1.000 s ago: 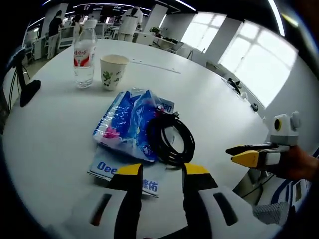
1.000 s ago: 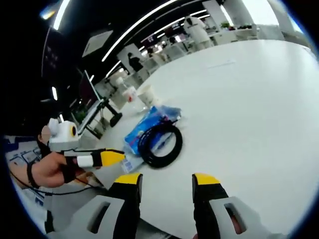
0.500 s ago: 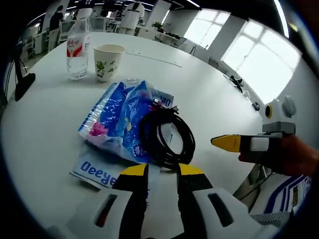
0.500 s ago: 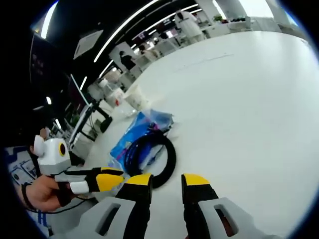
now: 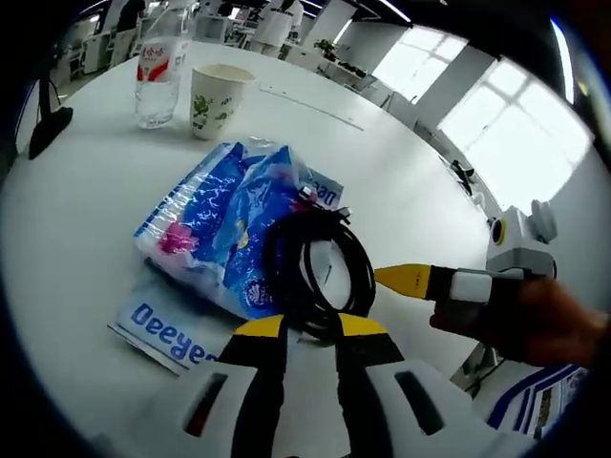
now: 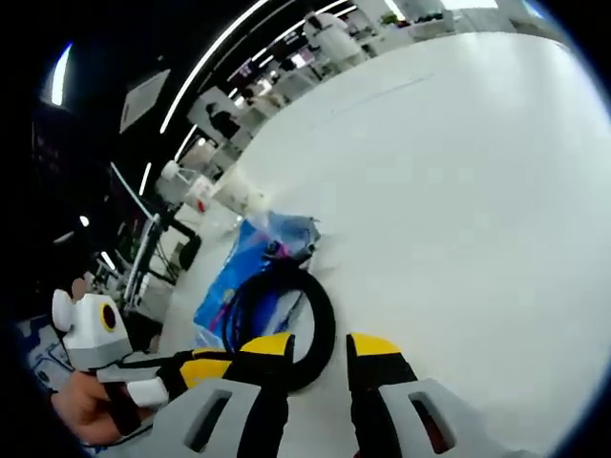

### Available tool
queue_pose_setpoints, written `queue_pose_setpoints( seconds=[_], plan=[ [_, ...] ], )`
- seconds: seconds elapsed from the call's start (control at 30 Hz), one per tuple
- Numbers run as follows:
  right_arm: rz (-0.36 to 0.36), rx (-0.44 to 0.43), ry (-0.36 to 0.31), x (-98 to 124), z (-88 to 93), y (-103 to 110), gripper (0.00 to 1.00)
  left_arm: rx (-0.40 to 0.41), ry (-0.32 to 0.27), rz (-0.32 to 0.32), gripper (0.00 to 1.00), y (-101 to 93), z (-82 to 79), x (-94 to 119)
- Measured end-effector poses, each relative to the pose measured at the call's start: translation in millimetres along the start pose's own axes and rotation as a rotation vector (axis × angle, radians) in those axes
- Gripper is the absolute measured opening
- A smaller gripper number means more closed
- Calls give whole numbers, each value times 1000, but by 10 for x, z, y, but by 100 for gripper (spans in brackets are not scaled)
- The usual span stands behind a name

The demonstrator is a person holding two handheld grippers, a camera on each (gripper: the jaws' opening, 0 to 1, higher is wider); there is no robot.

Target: Arrange the tabletop items into an orderly group along one side of the table until the central work area is clear of visible clutter.

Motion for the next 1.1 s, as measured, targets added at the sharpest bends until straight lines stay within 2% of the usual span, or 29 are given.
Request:
queue_pose_setpoints(
  seconds=[0.1,0.27,0.4,0.47,0.67,1.1],
  plan=[
    [-2,-19,5,-63,1,-7,20,17,3,4,17,7,6,-15],
    [11,-33,-2,-105,-1,10,11,34,9,-1,14,15,10,-40],
    [7,-93,-12,-64,32,-39,5,54,8,-7,12,7,23,-51],
    [2,-89,-16,-40,53,-42,5,47,9,-10,9,15,28,-50],
    [-5,-87,-19,16,113,-31,3,51,8,-3,8,13,56,-29],
    [-12,-107,-63,229,246,-68,2,12,3,38,7,-135,102,31]
  ],
)
Point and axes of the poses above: the point that each gripper's makers call its tool centre point, and the gripper's own axes: x roughly backward along the fingers, y roughly to its left, z roughly out of its underside, the point moved 7 cm from there along x, roughly backward along the fingers, and after that the axes turned 10 degrees about y, right-handed, at the moved point
